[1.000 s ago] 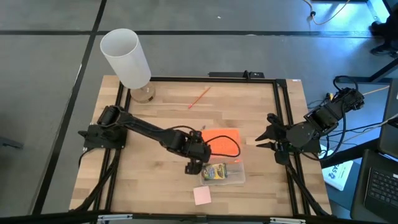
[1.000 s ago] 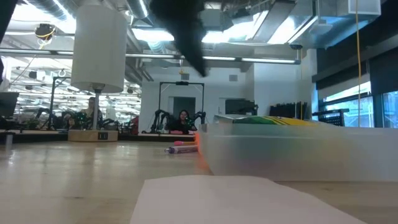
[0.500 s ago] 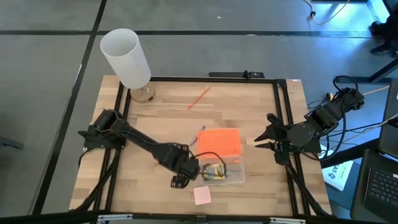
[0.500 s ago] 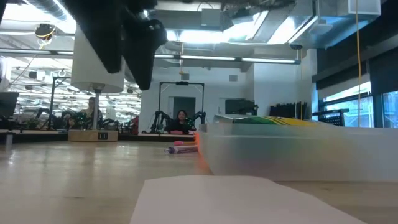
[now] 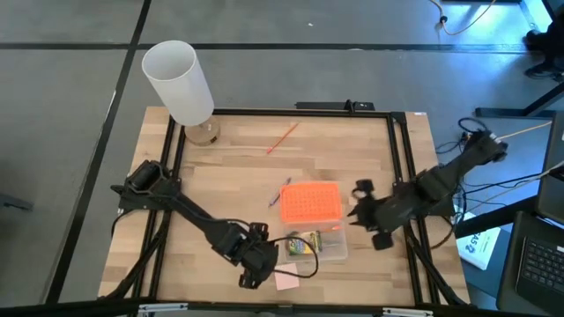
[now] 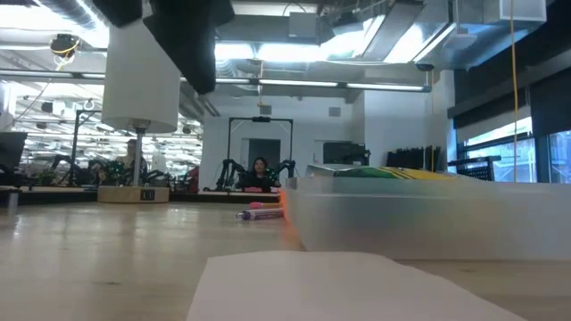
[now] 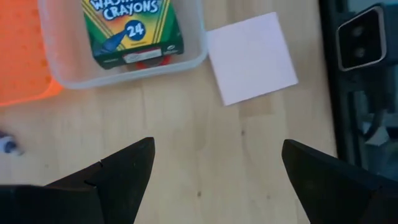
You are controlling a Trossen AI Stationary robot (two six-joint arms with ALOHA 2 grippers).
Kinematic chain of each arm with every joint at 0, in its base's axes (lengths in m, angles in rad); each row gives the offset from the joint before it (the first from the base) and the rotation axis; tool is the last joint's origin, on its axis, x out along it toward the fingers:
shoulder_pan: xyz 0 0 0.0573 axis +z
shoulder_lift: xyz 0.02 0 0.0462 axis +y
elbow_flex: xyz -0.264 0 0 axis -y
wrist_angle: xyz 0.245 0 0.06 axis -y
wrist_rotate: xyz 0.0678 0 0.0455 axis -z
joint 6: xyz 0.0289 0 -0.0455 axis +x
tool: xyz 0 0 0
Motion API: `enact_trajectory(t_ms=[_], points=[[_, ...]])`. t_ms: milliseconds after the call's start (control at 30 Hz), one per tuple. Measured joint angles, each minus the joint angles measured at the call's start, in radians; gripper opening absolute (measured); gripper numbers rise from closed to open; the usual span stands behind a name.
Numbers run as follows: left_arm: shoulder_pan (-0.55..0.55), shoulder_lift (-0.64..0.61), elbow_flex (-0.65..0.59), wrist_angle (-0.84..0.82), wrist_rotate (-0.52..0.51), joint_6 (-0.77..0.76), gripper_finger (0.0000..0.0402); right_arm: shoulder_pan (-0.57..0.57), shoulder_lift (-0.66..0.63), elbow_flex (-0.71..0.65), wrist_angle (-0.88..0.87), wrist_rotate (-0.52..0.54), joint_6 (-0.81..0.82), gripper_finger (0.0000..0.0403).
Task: Pack school essentials
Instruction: Adjust the orange supply box
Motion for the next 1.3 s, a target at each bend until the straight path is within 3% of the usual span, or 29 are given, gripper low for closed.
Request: enact_trajectory(t_ms=[233,500,767,1033,1300], points=[[-0.042,0.000,0.000,0.044,-0.004,-0.068,0.0342,-0.040,0.172,0.000,0.008,-0.031,0.040,0.0101],[-0.095,0.000,0.000,0.086,-0.044,-0.094,0.0346,-0.221,0.281,0.000,0.033,-0.038,0.020,0.0101],[-0.138,0.000,0.000,0.097,-0.062,-0.127,0.0340,-0.428,0.358,0.000,0.168,-0.262,-0.174,0.0101],[-0.167,0.000,0.000,0.096,-0.098,-0.141,0.0340,-0.573,0.523,0.000,0.191,-0.365,-0.243,0.0101],[-0.176,0.001,0.000,0.096,-0.098,-0.146,0.0340,-0.661,0.611,-0.001,0.240,-0.396,-0.269,0.0101]])
